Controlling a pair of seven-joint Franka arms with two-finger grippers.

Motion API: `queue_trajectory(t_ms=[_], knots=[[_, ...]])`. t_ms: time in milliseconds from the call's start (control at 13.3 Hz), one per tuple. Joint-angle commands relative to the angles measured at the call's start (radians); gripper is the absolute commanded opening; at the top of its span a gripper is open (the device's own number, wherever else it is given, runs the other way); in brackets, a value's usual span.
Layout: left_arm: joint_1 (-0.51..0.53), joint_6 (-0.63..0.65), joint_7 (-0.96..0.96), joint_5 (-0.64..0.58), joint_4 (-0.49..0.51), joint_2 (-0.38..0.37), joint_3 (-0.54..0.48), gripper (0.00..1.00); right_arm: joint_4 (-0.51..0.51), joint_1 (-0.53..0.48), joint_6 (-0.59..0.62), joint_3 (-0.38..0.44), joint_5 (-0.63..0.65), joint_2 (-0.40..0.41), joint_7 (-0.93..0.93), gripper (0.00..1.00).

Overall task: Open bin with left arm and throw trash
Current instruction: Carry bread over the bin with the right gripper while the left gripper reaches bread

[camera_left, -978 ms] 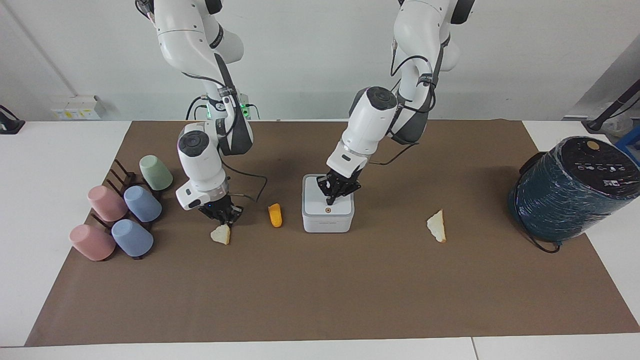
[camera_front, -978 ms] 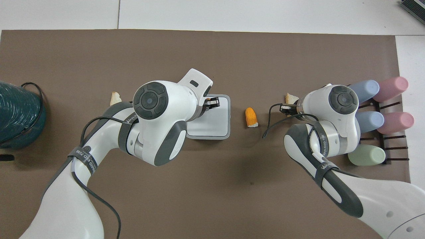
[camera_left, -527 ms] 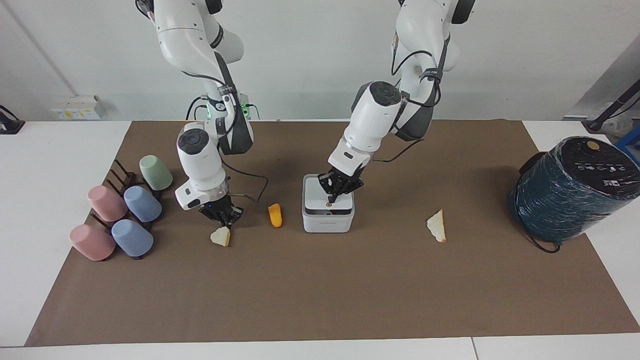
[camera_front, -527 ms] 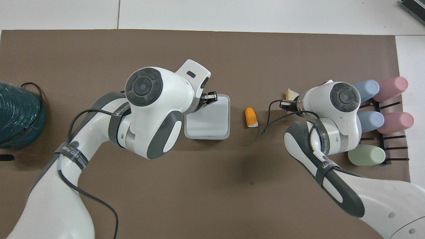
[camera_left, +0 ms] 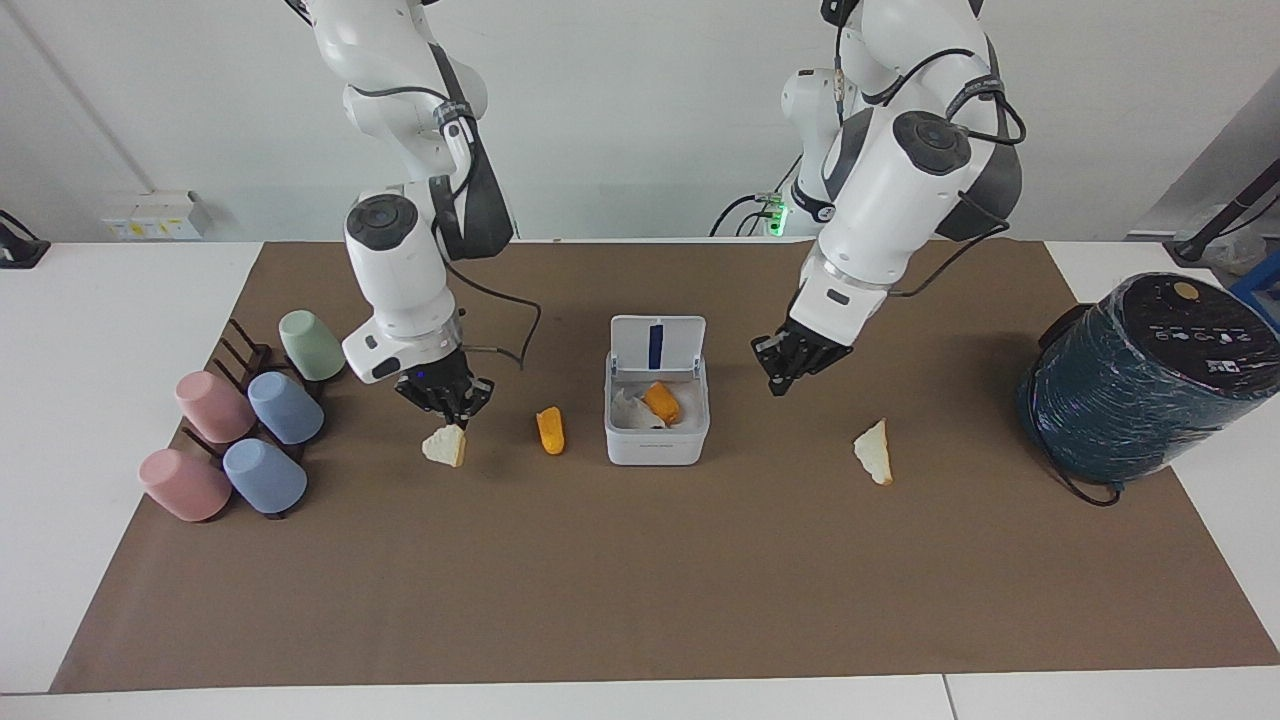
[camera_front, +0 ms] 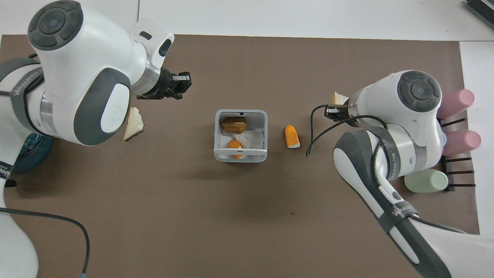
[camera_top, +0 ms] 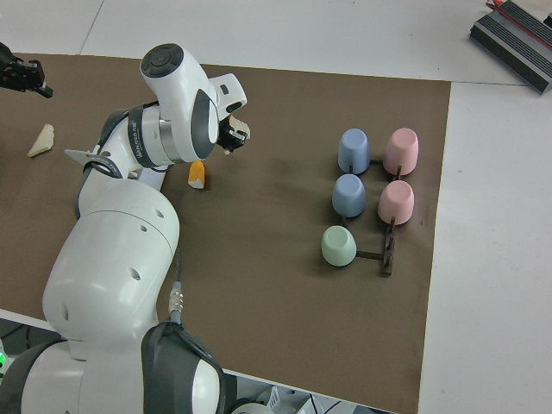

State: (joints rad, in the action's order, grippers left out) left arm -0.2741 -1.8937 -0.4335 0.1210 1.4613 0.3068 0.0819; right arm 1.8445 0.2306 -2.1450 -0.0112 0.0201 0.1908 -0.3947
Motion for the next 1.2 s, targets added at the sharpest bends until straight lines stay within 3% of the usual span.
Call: queue_trajectory(t_ms=[0, 151, 301, 376, 452, 527, 828, 1129], knots=[[0.103, -0.022, 0.215, -0.020, 0.097, -0.034, 0.006, 0.00, -0.128, 0.027, 0.106, -0.042, -0.052, 0.013, -0.012, 0.00], [0.169, -0.164, 0.335, -0.044, 0.242, -0.084, 0.005, 0.00, -0.148, 0.027, 0.094, -0.104, -0.133, 0.019, -0.007, 0.00], [0.203, -0.261, 0.367, -0.044, 0.342, -0.107, 0.005, 0.30, -0.152, 0.027, 0.089, -0.150, -0.167, 0.022, 0.023, 0.00], [0.207, -0.277, 0.387, -0.046, 0.349, -0.100, 0.004, 0.57, -0.154, 0.026, 0.085, -0.171, -0.169, 0.030, 0.078, 0.00], [0.208, -0.301, 0.409, -0.079, 0.363, -0.091, -0.001, 0.69, -0.166, 0.029, 0.079, -0.194, -0.169, 0.057, 0.164, 0.00], [0.220, -0.342, 0.417, -0.114, 0.393, -0.087, -0.001, 0.74, -0.192, 0.030, 0.079, -0.216, -0.167, 0.088, 0.222, 0.00], [0.237, -0.495, 0.516, -0.132, 0.458, -0.003, -0.001, 0.74, -0.271, 0.053, 0.077, -0.230, -0.140, 0.188, 0.379, 0.00], [0.234, -0.574, 0.524, -0.133, 0.513, 0.031, -0.001, 0.73, -0.275, 0.096, 0.048, -0.230, -0.072, 0.214, 0.470, 0.00]])
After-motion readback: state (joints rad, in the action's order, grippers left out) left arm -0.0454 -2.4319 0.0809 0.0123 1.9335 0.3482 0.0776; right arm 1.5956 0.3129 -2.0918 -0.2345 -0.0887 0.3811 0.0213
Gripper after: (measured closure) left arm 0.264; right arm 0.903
